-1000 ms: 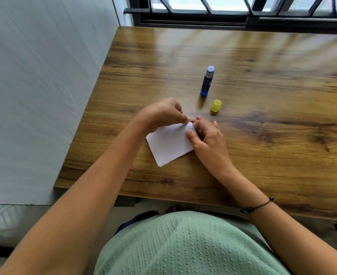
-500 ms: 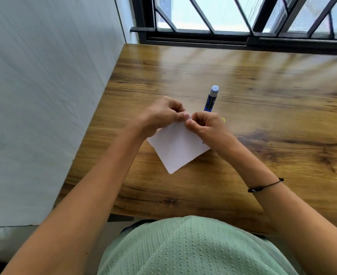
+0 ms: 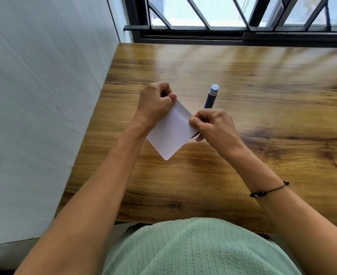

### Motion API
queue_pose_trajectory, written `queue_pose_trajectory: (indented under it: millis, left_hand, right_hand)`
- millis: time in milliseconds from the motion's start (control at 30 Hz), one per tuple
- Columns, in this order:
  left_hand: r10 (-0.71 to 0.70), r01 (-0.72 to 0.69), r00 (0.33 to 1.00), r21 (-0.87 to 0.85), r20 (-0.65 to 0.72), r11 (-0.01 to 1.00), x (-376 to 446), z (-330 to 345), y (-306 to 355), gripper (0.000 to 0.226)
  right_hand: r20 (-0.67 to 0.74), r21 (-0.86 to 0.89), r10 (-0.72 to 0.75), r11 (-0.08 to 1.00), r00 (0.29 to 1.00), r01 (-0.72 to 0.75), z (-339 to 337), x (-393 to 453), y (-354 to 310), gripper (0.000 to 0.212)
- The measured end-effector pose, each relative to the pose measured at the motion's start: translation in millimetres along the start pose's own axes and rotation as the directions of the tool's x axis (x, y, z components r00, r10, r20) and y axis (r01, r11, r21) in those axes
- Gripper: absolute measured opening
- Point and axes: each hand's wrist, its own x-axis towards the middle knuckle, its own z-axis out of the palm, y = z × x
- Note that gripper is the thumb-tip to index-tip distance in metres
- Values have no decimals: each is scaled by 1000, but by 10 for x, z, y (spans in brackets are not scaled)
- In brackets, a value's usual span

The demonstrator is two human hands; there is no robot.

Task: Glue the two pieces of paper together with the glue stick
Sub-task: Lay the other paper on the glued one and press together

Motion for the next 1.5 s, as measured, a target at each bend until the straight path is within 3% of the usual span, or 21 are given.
queue_pose_trajectory:
  millis: [267, 400, 500, 567, 633, 700, 867, 1000, 1100, 1333, 1500]
  left_hand:
    - [-84, 80, 996, -83, -37, 993, -30, -75, -191, 22]
    - [-122, 127, 987, -48, 100, 991, -75, -176, -249, 17]
    - [52, -76, 981, 123, 185, 990, -78, -277, -140, 13]
    - [188, -259, 940, 234, 285, 937, -89, -300, 28, 13]
    - [241, -372, 884, 290, 401, 882, -99, -257, 184, 13]
    - [264, -418, 864, 320, 429, 850, -108, -203, 286, 11]
    - [306, -422, 875, 280, 375, 862, -138, -178, 324, 8]
    - [349, -396, 913, 250, 212, 884, -182, -180, 342, 8]
    - [353, -389, 919, 257, 176, 885, -208, -140, 341, 9]
    - [253, -246, 967, 190, -12, 950, -141, -266, 239, 15]
    - [205, -200, 979, 165, -11, 966, -166, -224, 188, 15]
  right_hand:
    - [-91, 281, 80, 958, 993, -52, 36, -18, 84, 18]
    - [-130, 305, 77, 952, 988, -34, 38, 46, 72, 19]
    - [-65, 221, 21, 975, 998, -6, -22, 95, 56, 20]
    - [11, 175, -26, 984, 1000, 24, -75, 137, 22, 17]
    - [76, 153, -75, 986, 994, 62, -117, 185, -26, 12]
    - [80, 144, -115, 984, 990, 103, -150, 216, -74, 13]
    - [37, 203, -120, 973, 992, 110, -171, 223, -135, 18]
    - [63, 145, -93, 986, 994, 83, -135, 215, -146, 17]
    - [66, 155, -82, 985, 994, 71, -129, 177, -111, 19]
    - [161, 256, 45, 963, 986, -86, -107, -188, 194, 19]
    - [62, 374, 81, 922, 995, -98, -20, -235, 217, 14]
